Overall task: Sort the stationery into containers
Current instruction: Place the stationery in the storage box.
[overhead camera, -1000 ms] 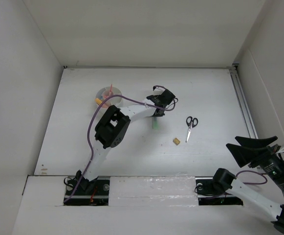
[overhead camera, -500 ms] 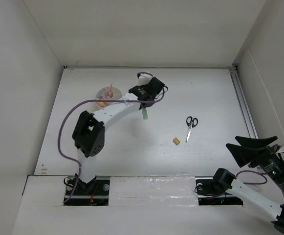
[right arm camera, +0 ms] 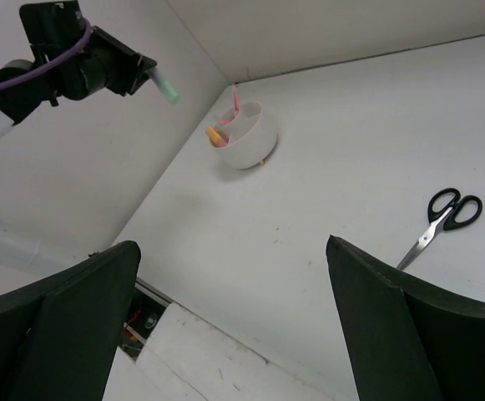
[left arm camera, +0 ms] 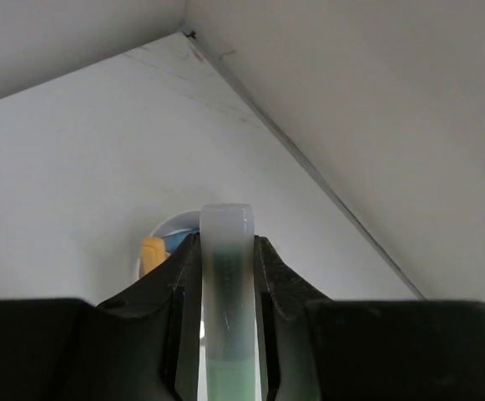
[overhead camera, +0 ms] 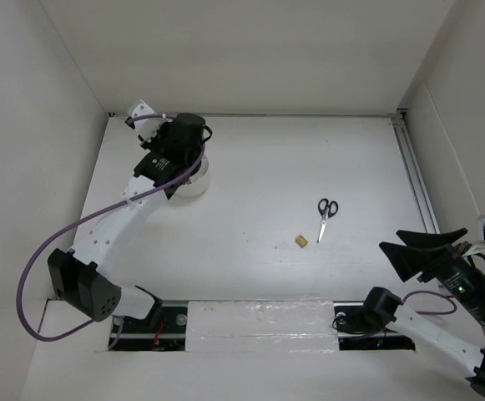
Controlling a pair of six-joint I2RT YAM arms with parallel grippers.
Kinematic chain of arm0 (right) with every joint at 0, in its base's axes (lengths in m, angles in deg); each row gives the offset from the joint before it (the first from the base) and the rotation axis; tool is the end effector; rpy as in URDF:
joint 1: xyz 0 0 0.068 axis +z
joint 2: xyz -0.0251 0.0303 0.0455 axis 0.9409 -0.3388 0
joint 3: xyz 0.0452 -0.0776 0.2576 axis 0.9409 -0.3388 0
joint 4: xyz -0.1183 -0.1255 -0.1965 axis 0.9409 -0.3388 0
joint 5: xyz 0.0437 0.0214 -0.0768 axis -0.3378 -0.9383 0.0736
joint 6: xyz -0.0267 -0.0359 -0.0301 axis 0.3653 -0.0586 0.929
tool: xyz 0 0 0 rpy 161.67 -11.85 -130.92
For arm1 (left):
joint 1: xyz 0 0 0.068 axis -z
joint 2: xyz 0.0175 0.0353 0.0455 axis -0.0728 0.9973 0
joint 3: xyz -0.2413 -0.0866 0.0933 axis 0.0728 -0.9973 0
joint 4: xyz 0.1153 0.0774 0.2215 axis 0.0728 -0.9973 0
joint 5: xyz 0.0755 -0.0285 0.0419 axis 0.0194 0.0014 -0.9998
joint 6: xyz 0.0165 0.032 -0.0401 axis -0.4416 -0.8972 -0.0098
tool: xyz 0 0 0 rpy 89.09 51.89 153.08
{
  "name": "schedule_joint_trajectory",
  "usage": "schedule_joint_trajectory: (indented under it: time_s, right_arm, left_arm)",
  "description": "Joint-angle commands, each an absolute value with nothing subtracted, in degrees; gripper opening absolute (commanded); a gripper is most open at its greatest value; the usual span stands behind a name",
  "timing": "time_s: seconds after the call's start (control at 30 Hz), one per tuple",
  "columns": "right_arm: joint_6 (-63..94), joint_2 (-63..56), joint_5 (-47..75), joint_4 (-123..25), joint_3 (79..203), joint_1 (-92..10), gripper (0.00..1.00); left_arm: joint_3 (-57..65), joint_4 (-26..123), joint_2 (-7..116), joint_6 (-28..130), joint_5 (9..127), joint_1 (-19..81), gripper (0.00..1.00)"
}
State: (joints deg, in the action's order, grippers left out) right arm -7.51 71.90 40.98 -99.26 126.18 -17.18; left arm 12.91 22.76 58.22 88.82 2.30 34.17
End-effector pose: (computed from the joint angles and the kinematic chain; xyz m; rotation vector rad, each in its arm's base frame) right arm -0.0182 -0.0441 0.3832 -0.0273 1.5631 0.9011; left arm 0.2734 -0.1232 0.4085 -0.8932 1.5277 -0.0292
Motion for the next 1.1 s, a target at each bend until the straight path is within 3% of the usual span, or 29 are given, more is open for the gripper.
schedule_joint_trajectory:
  time_s: [0.0, 0.13, 0.27, 0.4, 0.63, 1.07]
  right_arm:
    - [-7.19, 70.61, 40.92, -96.62, 126.38, -16.59, 0.99]
    - [-7.2, 69.56, 41.54, -96.62, 126.38, -16.59, 0.99]
    - [-7.72, 69.03, 41.54, -97.15, 126.38, -16.59, 0.99]
    - [-7.2, 68.41, 40.14, -97.15, 126.38, -16.59, 0.99]
    - [-5.97, 64.64, 39.25, -96.35, 126.91, -16.59, 0.99]
    - [-6.5, 65.78, 39.25, -96.35, 126.91, -16.59, 0.95]
  left_arm:
    - [8.9, 26.86, 57.0, 94.08, -7.61, 32.83, 0.0]
    - [4.06, 33.53, 55.16, 92.6, -12.28, 30.82, 0.0]
    - [1.95, 38.45, 55.15, 90.67, -5.44, 24.76, 0.0]
    - [1.42, 41.18, 57.78, 88.03, -5.42, 24.74, 0.0]
    - [9.32, 27.69, 66.48, 96.87, -7.35, 24.21, 0.0]
    - [11.96, 11.49, 73.34, 114.29, -10.42, 25.61, 0.0]
